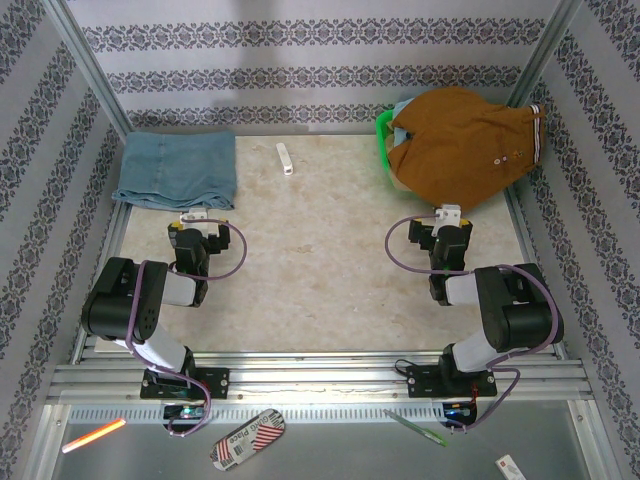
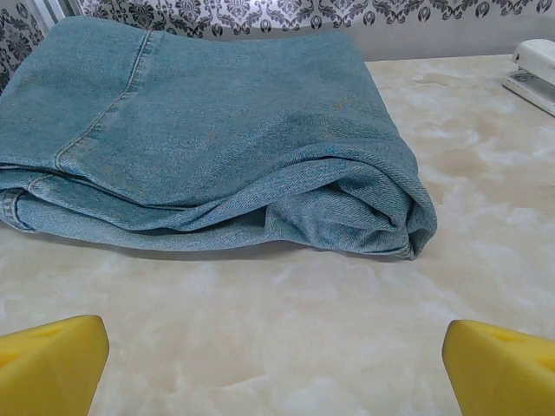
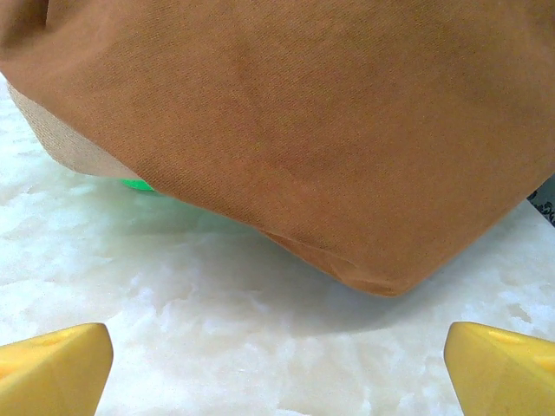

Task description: Fold and stack the trousers

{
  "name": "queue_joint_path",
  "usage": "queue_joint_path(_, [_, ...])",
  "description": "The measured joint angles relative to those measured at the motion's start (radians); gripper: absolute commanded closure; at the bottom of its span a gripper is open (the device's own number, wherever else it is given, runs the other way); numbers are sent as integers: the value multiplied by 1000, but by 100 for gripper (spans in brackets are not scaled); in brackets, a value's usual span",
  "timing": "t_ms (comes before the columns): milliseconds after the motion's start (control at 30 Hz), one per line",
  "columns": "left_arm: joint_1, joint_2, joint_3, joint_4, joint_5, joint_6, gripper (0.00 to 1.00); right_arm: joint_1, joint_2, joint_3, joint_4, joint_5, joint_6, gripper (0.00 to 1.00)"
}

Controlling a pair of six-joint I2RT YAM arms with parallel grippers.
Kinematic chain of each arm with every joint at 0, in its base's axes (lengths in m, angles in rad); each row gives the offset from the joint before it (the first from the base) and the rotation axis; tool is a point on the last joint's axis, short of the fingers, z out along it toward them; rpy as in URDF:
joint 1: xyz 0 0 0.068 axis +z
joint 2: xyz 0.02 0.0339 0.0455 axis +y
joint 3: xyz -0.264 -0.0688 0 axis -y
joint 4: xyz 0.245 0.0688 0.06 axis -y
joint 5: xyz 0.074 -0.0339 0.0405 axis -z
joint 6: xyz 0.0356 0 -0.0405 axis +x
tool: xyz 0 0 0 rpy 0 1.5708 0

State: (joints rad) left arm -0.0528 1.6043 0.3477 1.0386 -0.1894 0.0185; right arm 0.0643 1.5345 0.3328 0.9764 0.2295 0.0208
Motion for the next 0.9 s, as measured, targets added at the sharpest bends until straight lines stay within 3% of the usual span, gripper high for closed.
queue_joint_path(900, [0, 0, 0, -7, 0, 0, 1, 12, 0, 0, 0, 17, -1, 2])
